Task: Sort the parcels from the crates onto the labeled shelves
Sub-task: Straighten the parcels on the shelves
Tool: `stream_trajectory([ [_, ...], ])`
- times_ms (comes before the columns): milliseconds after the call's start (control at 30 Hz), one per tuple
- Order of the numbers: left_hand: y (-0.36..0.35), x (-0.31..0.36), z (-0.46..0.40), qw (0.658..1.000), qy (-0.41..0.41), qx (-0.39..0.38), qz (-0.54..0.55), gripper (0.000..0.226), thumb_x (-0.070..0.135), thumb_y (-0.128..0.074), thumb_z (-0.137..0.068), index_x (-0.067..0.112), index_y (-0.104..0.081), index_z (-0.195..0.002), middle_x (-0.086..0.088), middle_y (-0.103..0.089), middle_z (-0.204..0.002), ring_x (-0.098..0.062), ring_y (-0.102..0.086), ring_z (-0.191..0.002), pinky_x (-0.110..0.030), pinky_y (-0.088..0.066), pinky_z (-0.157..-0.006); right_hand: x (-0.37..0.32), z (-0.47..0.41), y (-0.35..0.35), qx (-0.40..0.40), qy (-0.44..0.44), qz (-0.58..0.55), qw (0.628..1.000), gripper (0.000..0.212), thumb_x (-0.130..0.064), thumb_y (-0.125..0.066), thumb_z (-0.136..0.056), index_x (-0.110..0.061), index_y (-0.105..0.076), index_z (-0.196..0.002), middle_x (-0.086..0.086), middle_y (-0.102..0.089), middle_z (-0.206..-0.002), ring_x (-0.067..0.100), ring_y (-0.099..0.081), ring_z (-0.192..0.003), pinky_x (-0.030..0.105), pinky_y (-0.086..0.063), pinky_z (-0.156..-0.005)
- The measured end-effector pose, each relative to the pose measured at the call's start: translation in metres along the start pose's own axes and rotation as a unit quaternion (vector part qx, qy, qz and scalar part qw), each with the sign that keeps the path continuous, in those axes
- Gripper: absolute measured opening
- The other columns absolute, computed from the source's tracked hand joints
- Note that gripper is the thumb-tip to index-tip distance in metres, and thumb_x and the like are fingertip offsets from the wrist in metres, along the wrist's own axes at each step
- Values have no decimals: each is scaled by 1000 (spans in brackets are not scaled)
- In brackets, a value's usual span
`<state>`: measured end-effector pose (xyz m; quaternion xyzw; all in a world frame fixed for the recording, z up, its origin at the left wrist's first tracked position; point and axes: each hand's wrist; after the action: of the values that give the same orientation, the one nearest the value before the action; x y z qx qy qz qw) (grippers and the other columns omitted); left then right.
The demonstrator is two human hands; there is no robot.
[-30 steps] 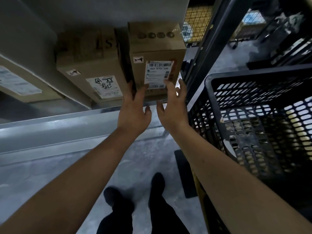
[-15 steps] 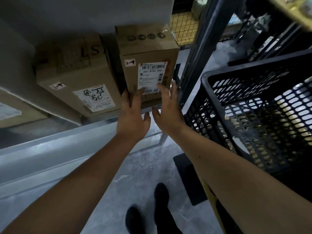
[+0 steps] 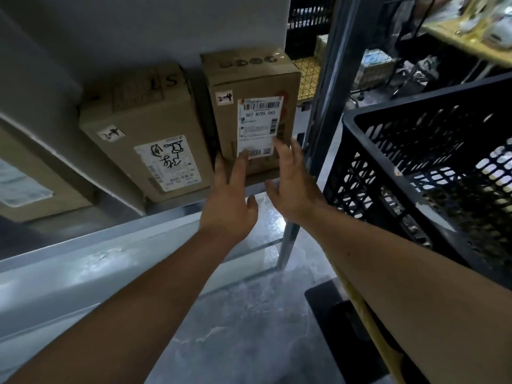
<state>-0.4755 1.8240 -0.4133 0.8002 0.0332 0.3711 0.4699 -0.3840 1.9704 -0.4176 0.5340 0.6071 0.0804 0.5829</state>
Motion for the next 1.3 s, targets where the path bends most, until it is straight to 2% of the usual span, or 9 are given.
stream_trajectory([
  [100,-4,1,-3,999,21,19,-25,93,20,-68,-93,36,-12,-165,-11,-12,-171,-35,-48,-139,-28,-45,-92,7,0,-8,7,13,9,1000,98,-10,-73,-92,-31,-10,-164,5,-6,-169,28,-40,-144,43,-51,-109],
  [200,-9,0,-4,998,31,30,-36,93,21,-68,-94,35,-10,-165,-11,-12,-171,-35,-51,-134,-25,-41,-87,16,-1,-15,9,7,35,999,95,-17,-73,-92,-34,-12,-162,0,3,-170,31,-44,-142,46,-54,-104],
  [467,-22,3,-7,998,45,34,-20,98,20,-70,-92,30,-7,-167,-11,-2,-171,-34,-32,-152,-35,-41,-114,21,-7,-17,-8,9,79,997,93,-25,-69,-96,-34,-6,-164,5,13,-172,36,-45,-143,42,-54,-103],
  [667,-25,2,-12,998,55,27,-11,102,15,-71,-91,32,-4,-166,-9,1,-172,-35,-37,-149,-24,-35,-100,21,-7,-14,-39,2,104,994,101,-26,-71,-95,-37,2,-164,6,20,-171,37,-43,-146,41,-56,-100],
  [800,-25,1,-16,998,48,37,8,99,17,-73,-90,33,-10,-166,-8,-6,-170,-32,-37,-149,-28,-35,-111,20,-10,-14,-42,-4,100,994,105,-27,-74,-93,-36,3,-164,8,20,-172,40,-45,-144,45,-56,-101],
  [933,-22,2,-14,998,53,38,23,99,17,-74,-89,34,-13,-165,-7,-8,-170,-32,-34,-151,-41,-40,-119,20,-10,-14,-46,-2,100,994,106,-24,-73,-94,-39,6,-163,7,23,-171,39,-47,-143,41,-56,-99],
  [1000,-20,5,-11,997,62,38,29,97,18,-73,-89,34,-14,-165,-6,-7,-171,-31,-32,-152,-42,-40,-119,18,-5,-11,-57,-7,93,994,108,-20,-73,-93,-42,9,-162,3,25,-170,36,-43,-146,42,-57,-98],
  [1167,-3,18,20,996,82,13,19,86,20,-68,-95,32,-20,-164,-3,-2,-175,-25,-23,-157,-27,-29,-113,0,20,-1,-115,-39,98,988,103,-21,-69,-96,-45,8,-161,-7,28,-169,31,-30,-154,45,-55,-100],
  [1300,23,23,58,994,111,-5,-8,78,23,-69,-95,25,-30,-162,-5,-26,-169,-26,-34,-149,-36,-36,-117,-26,35,16,-170,-29,131,976,84,-22,-63,-100,-33,-11,-164,-6,15,-172,28,-15,-158,44,-43,-115],
])
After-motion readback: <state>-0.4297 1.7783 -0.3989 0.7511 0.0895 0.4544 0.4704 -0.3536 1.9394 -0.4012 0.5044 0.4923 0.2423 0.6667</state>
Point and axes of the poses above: each hand's wrist, its own z-axis away from the middle knuckle, its own y-axis out of the back of the hand, x = y × z
